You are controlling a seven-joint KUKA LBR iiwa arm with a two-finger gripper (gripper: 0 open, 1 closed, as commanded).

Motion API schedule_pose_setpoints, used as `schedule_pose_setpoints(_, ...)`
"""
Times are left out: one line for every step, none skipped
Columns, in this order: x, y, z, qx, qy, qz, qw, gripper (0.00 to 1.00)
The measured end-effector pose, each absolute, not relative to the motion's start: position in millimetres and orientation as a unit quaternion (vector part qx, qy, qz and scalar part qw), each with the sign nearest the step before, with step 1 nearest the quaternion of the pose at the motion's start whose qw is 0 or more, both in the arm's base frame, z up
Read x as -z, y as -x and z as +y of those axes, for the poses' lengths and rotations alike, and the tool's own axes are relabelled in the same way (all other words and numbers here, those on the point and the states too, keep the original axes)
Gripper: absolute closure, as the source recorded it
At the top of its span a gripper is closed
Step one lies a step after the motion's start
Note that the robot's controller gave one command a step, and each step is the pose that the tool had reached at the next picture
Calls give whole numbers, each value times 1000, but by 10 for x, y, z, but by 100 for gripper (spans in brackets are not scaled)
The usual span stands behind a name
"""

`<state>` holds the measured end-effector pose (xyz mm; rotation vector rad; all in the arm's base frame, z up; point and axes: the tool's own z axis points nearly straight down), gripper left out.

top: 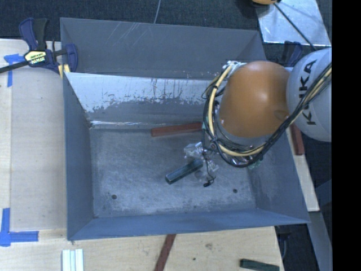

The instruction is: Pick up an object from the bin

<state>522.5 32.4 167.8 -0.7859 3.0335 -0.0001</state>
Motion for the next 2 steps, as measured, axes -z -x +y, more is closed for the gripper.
schedule_pose_setpoints(-1952,-5231,407,0,239,971,0,100)
schedule_pose_setpoints(-2050,-5244,426,-1,239,971,0,100)
